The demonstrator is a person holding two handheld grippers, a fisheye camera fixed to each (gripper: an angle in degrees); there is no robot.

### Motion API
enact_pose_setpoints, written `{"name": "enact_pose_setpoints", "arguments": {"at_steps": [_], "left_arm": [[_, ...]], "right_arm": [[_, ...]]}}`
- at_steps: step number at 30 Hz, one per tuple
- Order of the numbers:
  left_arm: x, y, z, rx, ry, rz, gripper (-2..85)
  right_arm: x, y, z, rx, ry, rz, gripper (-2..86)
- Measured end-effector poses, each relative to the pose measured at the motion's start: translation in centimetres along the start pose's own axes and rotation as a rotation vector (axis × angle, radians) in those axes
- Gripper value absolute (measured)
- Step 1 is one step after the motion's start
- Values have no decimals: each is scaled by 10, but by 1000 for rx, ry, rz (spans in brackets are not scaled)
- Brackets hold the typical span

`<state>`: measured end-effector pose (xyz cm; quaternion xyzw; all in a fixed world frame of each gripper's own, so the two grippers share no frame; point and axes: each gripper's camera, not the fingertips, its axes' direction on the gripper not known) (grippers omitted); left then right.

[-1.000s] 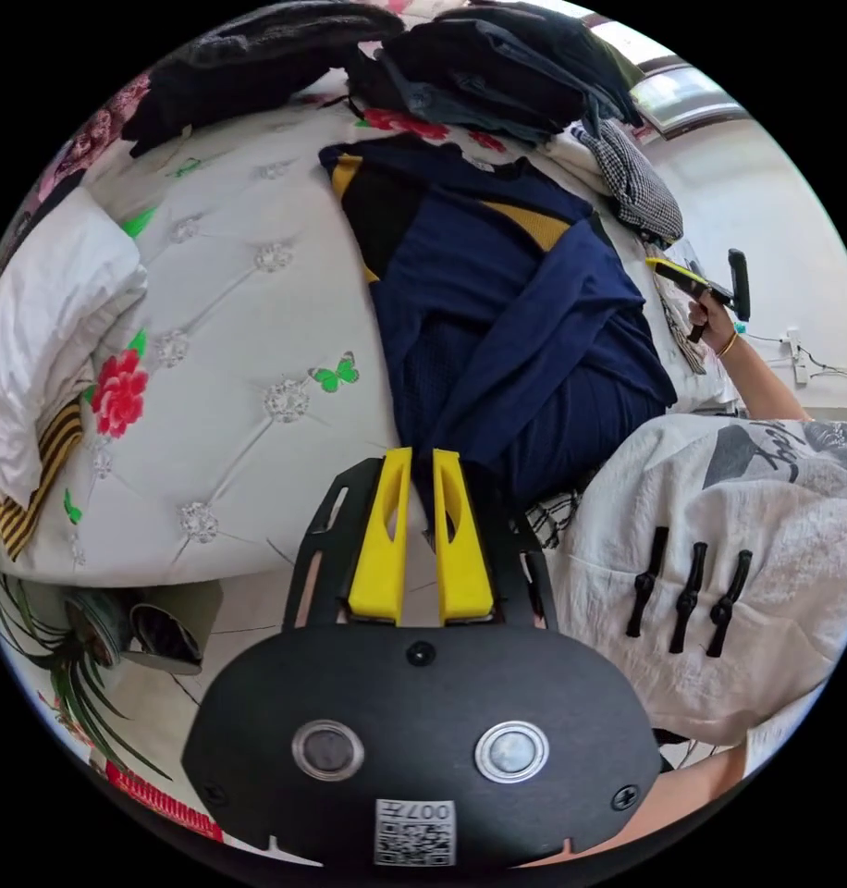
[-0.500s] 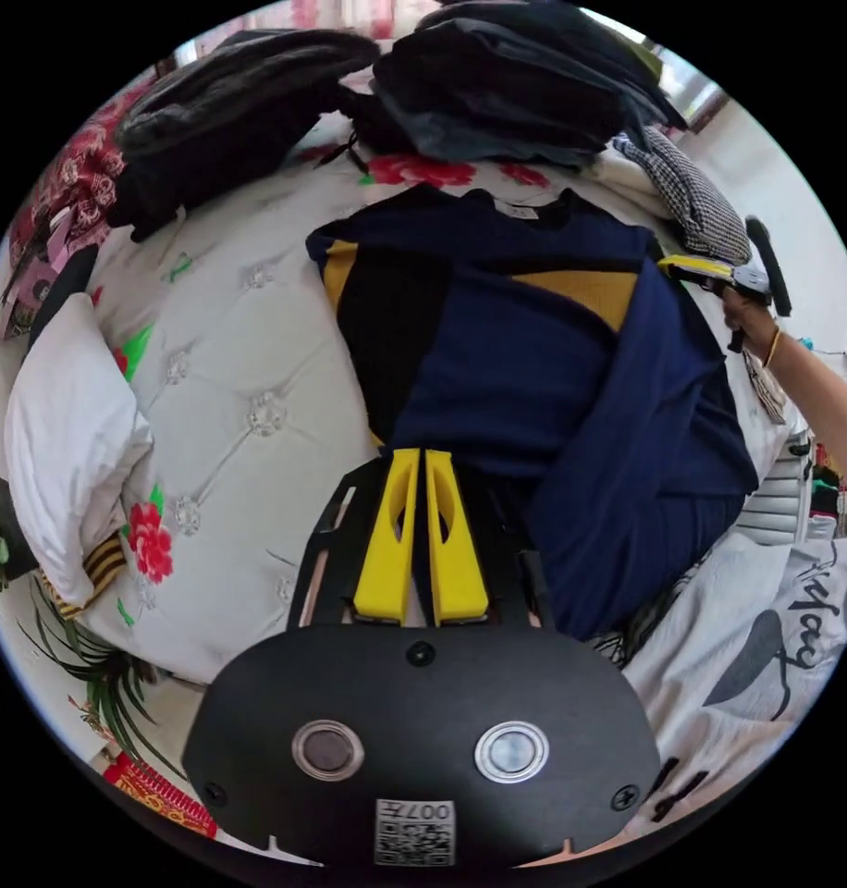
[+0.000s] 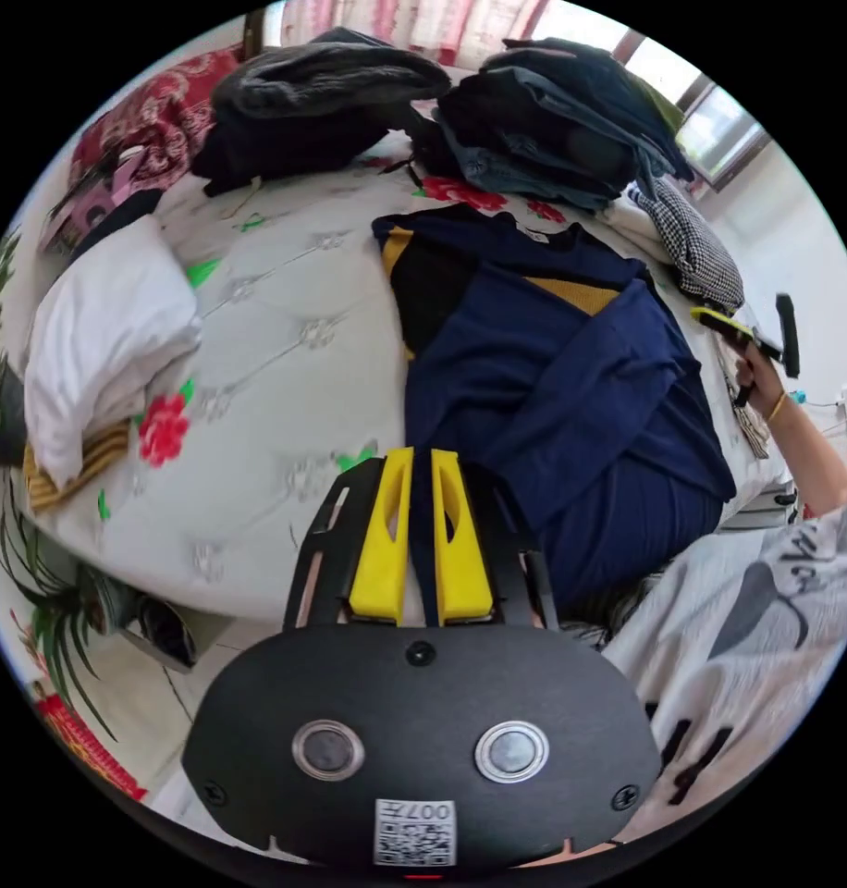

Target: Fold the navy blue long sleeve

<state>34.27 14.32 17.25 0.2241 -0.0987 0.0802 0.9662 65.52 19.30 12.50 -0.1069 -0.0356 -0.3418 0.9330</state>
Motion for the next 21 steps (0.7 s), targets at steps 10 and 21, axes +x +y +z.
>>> {"name": "enact_pose_setpoints", "arguments": {"at_steps": [10, 21], "left_arm": [[-36, 163, -2, -117, 115, -229, 101], [-2, 100, 56, -330, 201, 55, 20]], "right_arm": [[49, 229, -78, -353, -286, 224, 47], [44, 246, -21, -545, -668, 227, 10]]}}
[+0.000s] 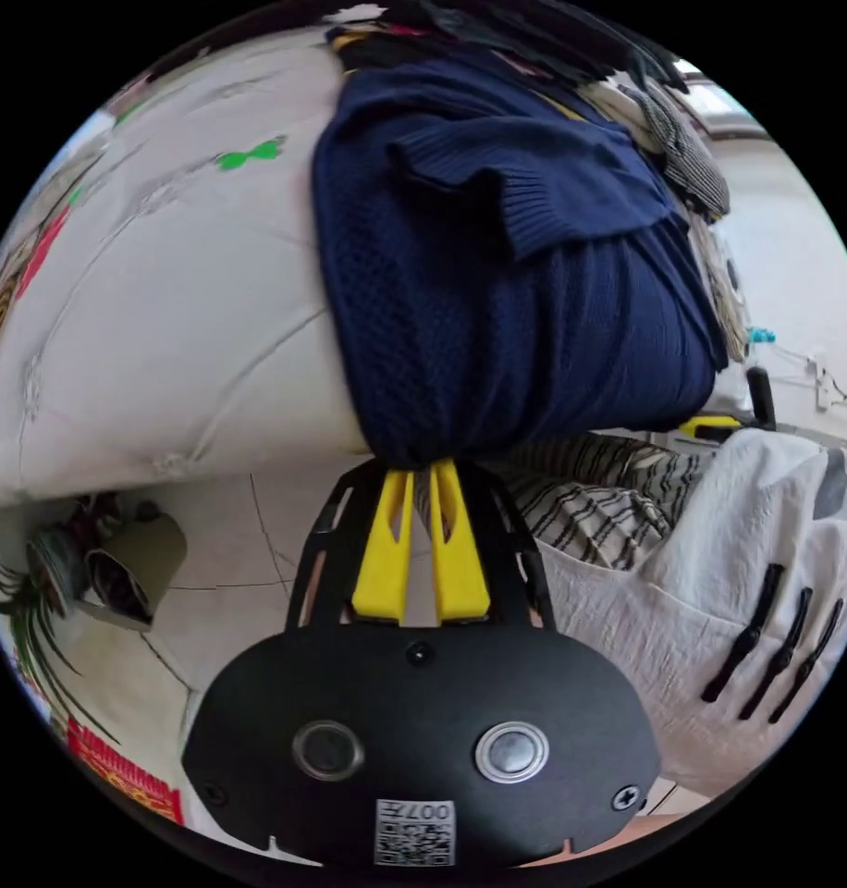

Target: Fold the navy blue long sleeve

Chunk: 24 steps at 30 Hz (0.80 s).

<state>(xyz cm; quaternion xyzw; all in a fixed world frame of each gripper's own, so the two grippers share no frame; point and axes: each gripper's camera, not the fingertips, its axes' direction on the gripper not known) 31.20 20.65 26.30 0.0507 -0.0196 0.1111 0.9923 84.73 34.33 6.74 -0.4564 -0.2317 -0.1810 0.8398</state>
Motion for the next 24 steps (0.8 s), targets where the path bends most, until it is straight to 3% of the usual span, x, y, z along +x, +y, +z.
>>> {"name": "enact_pose_setpoints", "arguments": {"at_steps": [3, 5, 11, 16, 24], "left_arm": [[10, 6, -31, 48, 130, 86, 6], [12, 12, -75, 174, 197, 117, 4], [-12, -19, -137, 422, 242, -3, 31], [-20, -13, -130, 410, 214, -87, 108], [4, 61, -120, 354, 217, -141, 122]], "right_arm": [[-16, 2, -48, 125, -96, -89, 1], [-25, 3, -86, 217, -124, -121, 0], [-35, -9, -180, 535, -134, -135, 2], [-28, -9, -189, 517, -23, 7, 16], [-33, 29, -162, 495, -41, 65, 33]]}}
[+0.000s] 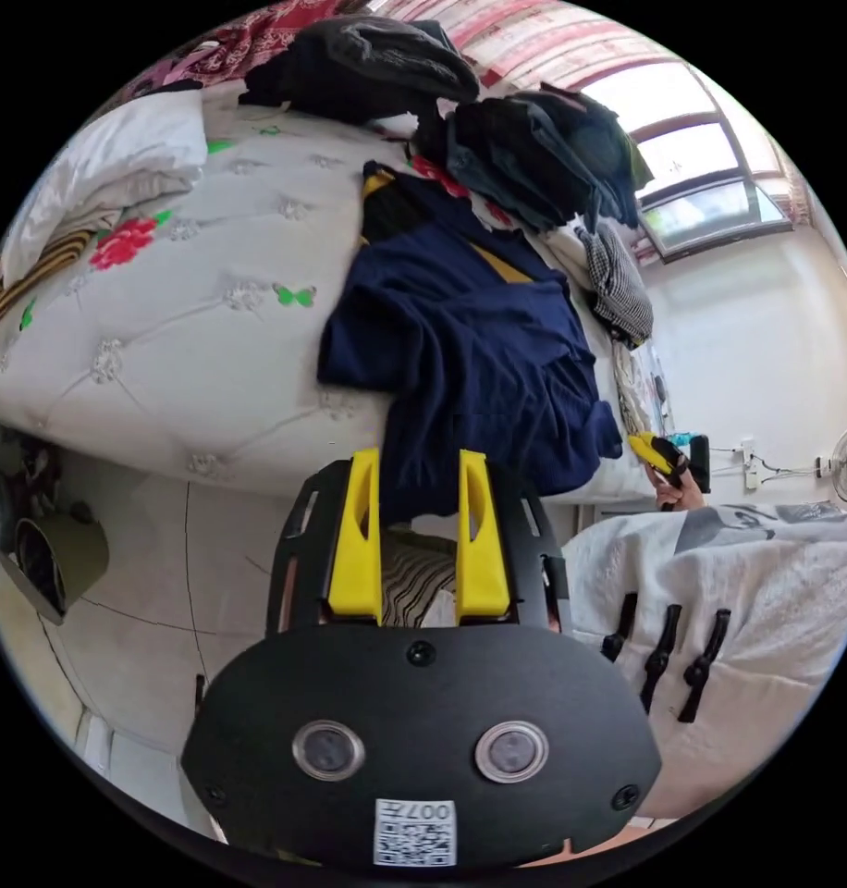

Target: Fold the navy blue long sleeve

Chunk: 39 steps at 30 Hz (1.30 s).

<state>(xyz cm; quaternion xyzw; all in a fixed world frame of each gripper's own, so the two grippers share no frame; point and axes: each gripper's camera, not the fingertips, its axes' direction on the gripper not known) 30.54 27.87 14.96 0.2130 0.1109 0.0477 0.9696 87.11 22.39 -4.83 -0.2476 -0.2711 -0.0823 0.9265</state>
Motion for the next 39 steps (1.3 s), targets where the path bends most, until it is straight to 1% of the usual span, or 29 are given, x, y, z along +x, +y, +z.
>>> {"name": "enact_pose_setpoints", "arguments": {"at_steps": [3, 5, 6, 7, 8, 9, 11, 12, 14, 15, 16, 17, 18, 20, 22, 24, 27, 30, 33, 34, 37, 39], "left_arm": [[16, -7, 20, -115, -94, 19, 122], [32, -19, 23, -185, -303, 44, 71], [35, -21, 24, -204, -363, 47, 56], [41, -25, 24, -237, -405, 98, 29], [46, -27, 21, -251, -364, 169, 5], [47, -27, 19, -254, -333, 183, 2], [35, -26, -2, -234, -169, 144, -6], [31, -24, -11, -215, -114, 125, -7], [11, -7, -54, -110, 101, 56, -9], [6, -1, -66, -80, 162, 45, -9], [-3, 12, -91, -19, 294, 29, -9], [-9, 24, -120, 57, 433, 40, -10], [-11, 31, -135, 103, 490, 54, -10], [-16, 55, -187, 266, 667, 134, -10], [-25, 67, -208, 296, 666, 129, -10], [-36, 75, -211, 254, 636, 98, -10], [-55, 83, -201, 245, 712, 14, -10], [-67, 79, -194, 306, 748, -55, -10], [-78, 47, -193, 362, 757, -71, -9], [-82, 24, -192, 385, 763, -77, -9], [-89, -50, -178, 414, 750, -151, -6], [-89, -95, -160, 399, 678, -240, -1]], "right_arm": [[-10, -10, 17, -57, 25, -38, 29], [-16, -18, 31, -123, 70, -64, 21], [-19, -22, 39, -166, 87, -76, 15], [-21, -24, 42, -184, 93, -85, 12], [-25, -25, 45, -208, 109, -102, 7], [-30, -24, 42, -211, 109, -122, 4], [-38, -18, 29, -194, 62, -154, 1], [-42, -10, 14, -176, 19, -175, 1], [-45, 5, -9, -154, -38, -186, 0], [-45, 17, -25, -143, -71, -185, -1], [-45, 23, -33, -140, -87, -181, -1], [-46, 35, -49, -130, -123, -176, -1], [-48, 46, -66, -105, -160, -175, -1], [-51, 60, -89, -57, -202, -170, -1], [-50, 68, -107, -9, -271, -152, -2], [-43, 72, -110, -9, -375, -109, -2], [-43, 75, -94, -81, -360, -92, -1], [-48, 69, -80, -101, -381, -79, -1], [-57, 39, -68, -86, -424, -89, -1], [-60, 30, -66, -84, -430, -97, -1], [-82, -27, -48, -47, -368, -152, 2], [-101, -71, -25, 5, -181, -180, 7]]}}
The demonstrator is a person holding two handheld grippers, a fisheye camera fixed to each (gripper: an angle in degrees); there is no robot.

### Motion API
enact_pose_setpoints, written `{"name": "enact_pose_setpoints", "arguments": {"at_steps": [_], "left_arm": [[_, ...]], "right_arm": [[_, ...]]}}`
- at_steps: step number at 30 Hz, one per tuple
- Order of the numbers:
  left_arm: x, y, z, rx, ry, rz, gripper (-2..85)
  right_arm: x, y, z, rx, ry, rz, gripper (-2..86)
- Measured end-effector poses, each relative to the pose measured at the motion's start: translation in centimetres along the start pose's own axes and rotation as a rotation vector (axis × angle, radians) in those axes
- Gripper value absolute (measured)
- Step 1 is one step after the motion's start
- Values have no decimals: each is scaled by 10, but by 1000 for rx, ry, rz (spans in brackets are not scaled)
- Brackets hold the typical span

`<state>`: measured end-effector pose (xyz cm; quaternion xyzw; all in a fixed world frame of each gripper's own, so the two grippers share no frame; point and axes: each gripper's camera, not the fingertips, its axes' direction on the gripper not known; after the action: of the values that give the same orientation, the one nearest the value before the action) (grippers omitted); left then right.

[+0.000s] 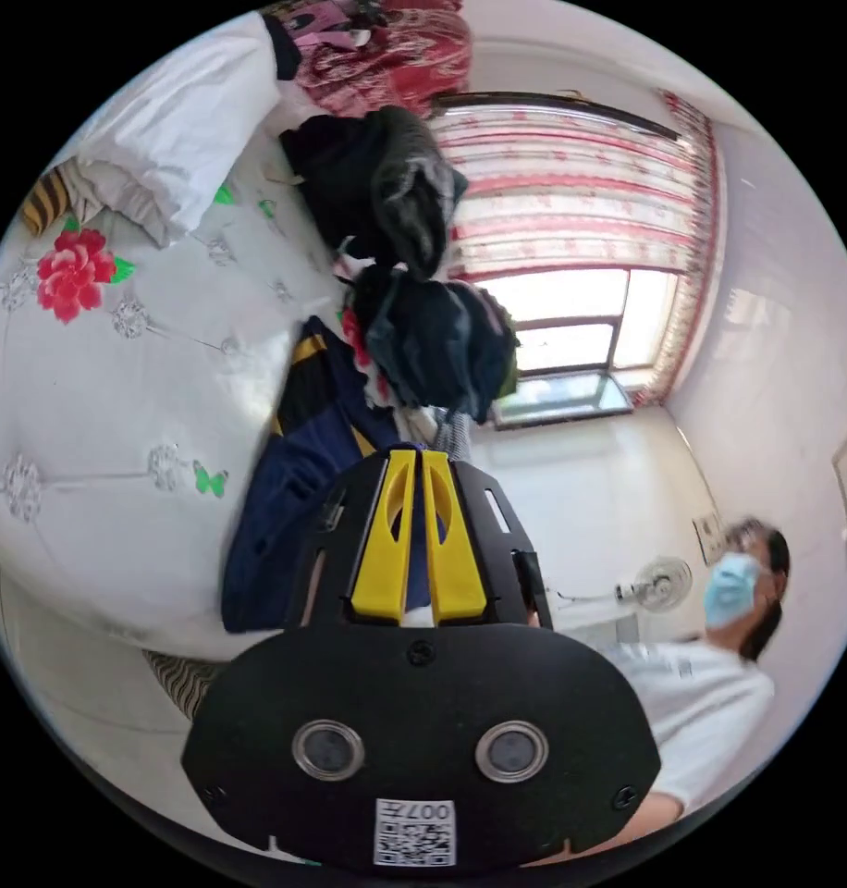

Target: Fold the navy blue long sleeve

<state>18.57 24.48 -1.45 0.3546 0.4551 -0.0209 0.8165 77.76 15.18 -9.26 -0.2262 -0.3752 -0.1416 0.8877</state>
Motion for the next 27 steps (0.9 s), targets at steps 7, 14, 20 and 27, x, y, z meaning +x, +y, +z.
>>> {"name": "enact_pose_setpoints", "arguments": {"at_steps": [7, 14, 20, 27], "left_arm": [[-18, -46, 63, -46, -252, -120, 51], [-7, 22, 82, -250, -620, 54, 76], [-13, 31, 125, -351, -706, 108, 48], [-16, 16, 114, -305, -528, 62, -8]], "right_arm": [[6, -27, 60, -32, 365, 54, 26], [8, 51, 77, -79, 486, 70, 32], [13, 56, 116, -173, 495, 66, 26], [-6, 37, 117, -211, 452, -20, 1]]}}
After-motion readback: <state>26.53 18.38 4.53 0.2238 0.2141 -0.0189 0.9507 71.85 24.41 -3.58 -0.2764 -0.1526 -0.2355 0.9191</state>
